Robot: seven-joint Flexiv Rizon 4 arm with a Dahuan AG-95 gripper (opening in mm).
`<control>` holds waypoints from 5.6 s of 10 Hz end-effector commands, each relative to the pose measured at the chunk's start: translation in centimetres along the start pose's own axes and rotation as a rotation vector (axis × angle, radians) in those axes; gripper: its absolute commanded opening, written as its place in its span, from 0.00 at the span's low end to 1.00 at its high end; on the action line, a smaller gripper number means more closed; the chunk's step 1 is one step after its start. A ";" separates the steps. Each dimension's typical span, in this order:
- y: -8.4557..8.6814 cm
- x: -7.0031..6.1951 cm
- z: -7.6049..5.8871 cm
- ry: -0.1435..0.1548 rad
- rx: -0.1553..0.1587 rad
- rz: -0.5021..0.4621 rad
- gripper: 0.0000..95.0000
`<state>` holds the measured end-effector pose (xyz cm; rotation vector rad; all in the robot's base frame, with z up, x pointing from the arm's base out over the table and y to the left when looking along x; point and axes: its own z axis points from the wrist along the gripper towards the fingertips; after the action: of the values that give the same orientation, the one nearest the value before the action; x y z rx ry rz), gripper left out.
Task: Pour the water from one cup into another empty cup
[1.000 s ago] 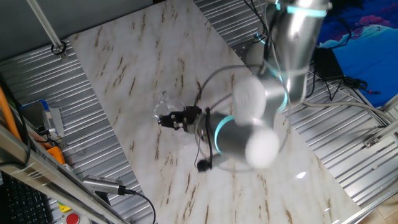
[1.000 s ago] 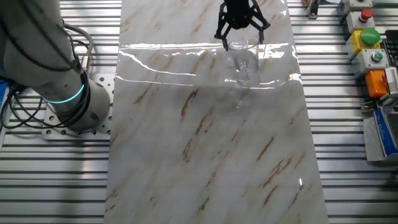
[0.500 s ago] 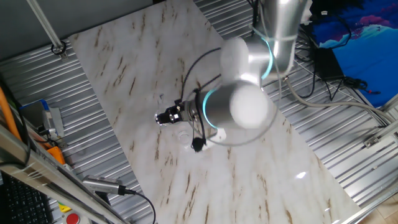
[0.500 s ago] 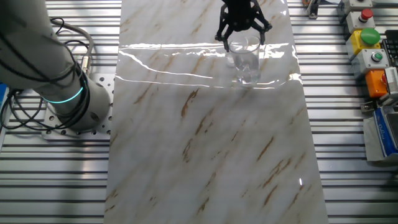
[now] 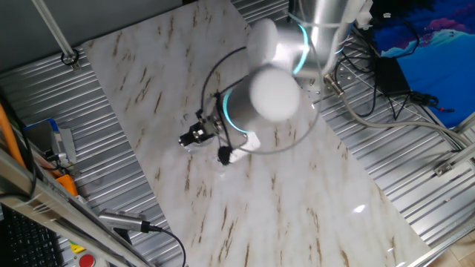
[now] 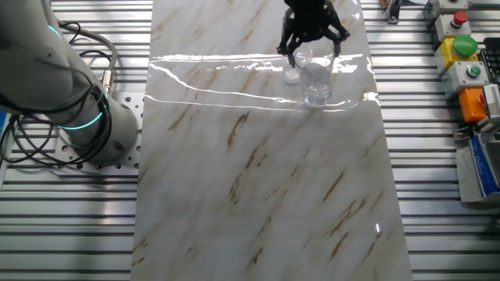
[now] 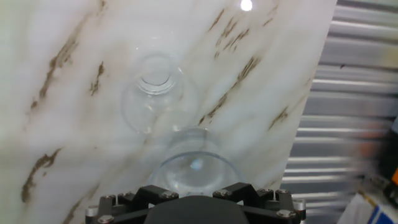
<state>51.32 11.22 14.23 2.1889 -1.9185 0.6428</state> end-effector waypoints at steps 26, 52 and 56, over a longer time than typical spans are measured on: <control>2.3 4.4 3.4 -0.333 -0.181 0.038 0.00; 2.5 4.0 4.1 -0.348 -0.184 0.096 0.00; 2.4 3.9 5.1 -0.365 -0.186 0.110 0.00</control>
<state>50.48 5.26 10.86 2.2070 -2.1824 0.0719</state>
